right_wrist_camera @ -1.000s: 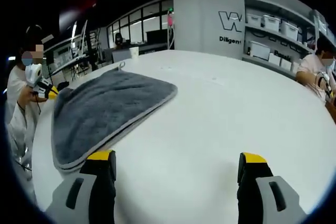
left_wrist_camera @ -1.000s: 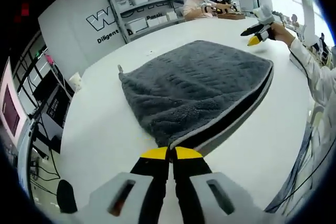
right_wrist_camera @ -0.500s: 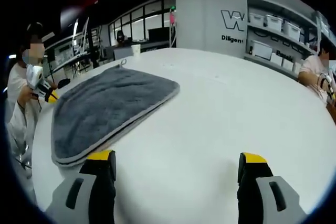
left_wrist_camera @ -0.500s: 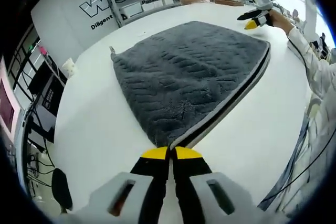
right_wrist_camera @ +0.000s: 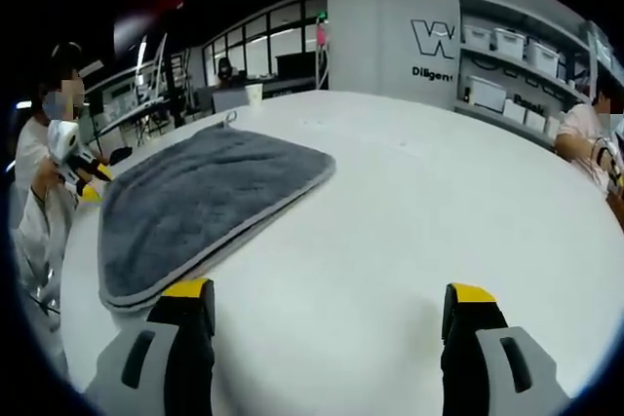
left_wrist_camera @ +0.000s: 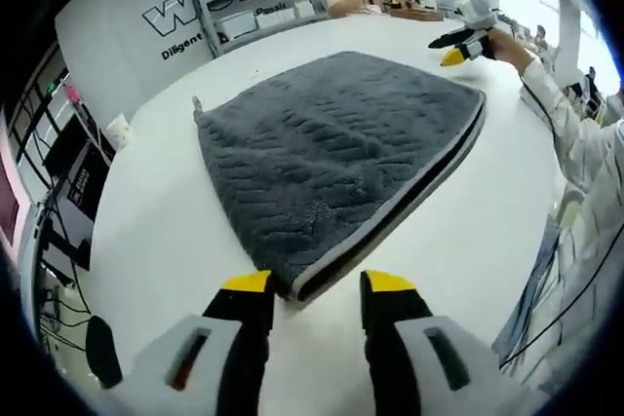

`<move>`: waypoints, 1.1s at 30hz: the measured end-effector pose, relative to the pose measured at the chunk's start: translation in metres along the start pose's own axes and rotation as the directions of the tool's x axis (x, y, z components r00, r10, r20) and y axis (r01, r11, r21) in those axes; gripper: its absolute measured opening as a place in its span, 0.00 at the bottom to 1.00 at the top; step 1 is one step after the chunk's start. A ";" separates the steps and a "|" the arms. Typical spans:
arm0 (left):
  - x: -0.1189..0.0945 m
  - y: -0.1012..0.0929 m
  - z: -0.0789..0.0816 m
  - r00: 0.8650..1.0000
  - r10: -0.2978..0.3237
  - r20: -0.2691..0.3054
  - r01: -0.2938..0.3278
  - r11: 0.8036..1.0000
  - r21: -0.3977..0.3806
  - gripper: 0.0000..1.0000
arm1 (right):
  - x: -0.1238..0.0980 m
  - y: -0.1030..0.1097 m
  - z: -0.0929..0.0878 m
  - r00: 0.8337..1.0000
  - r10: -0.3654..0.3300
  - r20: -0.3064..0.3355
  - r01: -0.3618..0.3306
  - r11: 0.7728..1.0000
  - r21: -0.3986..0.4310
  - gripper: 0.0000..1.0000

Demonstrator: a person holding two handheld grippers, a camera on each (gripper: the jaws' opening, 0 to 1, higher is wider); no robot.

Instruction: Open the folded towel by lifting each exposed corner and separating the folded layers until the towel lies flat within the target outline without major curled edges

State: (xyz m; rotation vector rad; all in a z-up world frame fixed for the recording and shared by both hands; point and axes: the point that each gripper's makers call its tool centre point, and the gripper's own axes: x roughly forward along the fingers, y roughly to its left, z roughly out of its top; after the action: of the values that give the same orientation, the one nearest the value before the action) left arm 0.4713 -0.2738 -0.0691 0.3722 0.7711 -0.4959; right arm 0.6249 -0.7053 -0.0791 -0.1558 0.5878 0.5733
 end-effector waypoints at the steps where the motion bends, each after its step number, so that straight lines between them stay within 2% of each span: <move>1: -0.001 0.000 0.004 1.000 0.001 0.012 -0.001 1.000 -0.006 0.48 | 0.000 0.000 0.000 1.000 0.000 -0.002 0.000 1.000 -0.001 0.97; 4: -0.004 0.006 0.024 0.997 0.015 0.075 -0.013 0.999 -0.029 0.56 | 0.000 0.000 -0.001 1.000 0.000 -0.005 0.000 1.000 -0.002 0.97; 6: -0.002 0.008 0.032 0.996 0.008 0.087 -0.004 0.999 -0.045 0.68 | 0.000 0.000 -0.002 1.000 0.000 -0.007 0.000 1.000 0.000 0.97; 8: 0.002 0.007 0.035 0.997 -0.005 0.075 0.009 0.999 -0.048 0.82 | 0.000 0.000 -0.002 1.000 -0.003 -0.008 0.003 1.000 -0.002 0.97; 9: 0.005 0.008 0.038 0.997 -0.005 0.077 0.008 0.999 -0.043 0.85 | 0.000 0.000 -0.002 1.000 -0.004 -0.007 0.004 1.000 -0.003 0.98; 12: 0.013 0.012 0.047 0.996 -0.004 0.093 0.008 0.999 -0.043 0.86 | 0.000 -0.001 -0.002 1.000 -0.008 -0.009 0.008 1.000 -0.002 0.98; 16: 0.026 0.010 0.070 0.986 -0.060 0.154 0.076 0.992 -0.098 0.96 | 0.002 -0.003 -0.005 0.999 -0.020 -0.025 0.020 1.000 -0.008 0.99; 19: 0.038 0.011 0.085 0.982 -0.089 0.166 0.108 0.988 -0.112 0.99 | 0.003 -0.004 -0.006 0.999 -0.023 -0.036 0.023 1.000 -0.009 0.99; 22: 0.049 0.014 0.113 0.966 -0.094 0.242 0.128 0.984 -0.126 0.99 | 0.003 -0.005 -0.007 0.999 -0.022 -0.035 0.022 1.000 -0.003 0.99; 23: 0.052 0.015 0.127 0.957 -0.094 0.275 0.133 0.983 -0.125 0.98 | 0.004 -0.005 -0.008 0.999 -0.023 -0.035 0.023 1.000 0.000 0.99; 29: 0.075 0.019 0.165 0.947 -0.120 0.297 0.150 0.986 -0.080 0.97 | 0.004 -0.012 -0.010 0.999 -0.035 -0.037 0.036 0.999 0.021 0.99; 33: 0.092 0.016 0.176 0.943 -0.158 0.294 0.181 0.982 -0.052 0.97 | 0.004 -0.013 -0.009 0.999 -0.036 -0.032 0.037 0.999 0.022 0.99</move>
State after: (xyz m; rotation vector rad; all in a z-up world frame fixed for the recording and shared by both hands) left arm 0.6361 -0.3739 -0.0178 0.1548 0.5378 -0.6643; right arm 0.6305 -0.7163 -0.0887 -0.1545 0.6207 0.5292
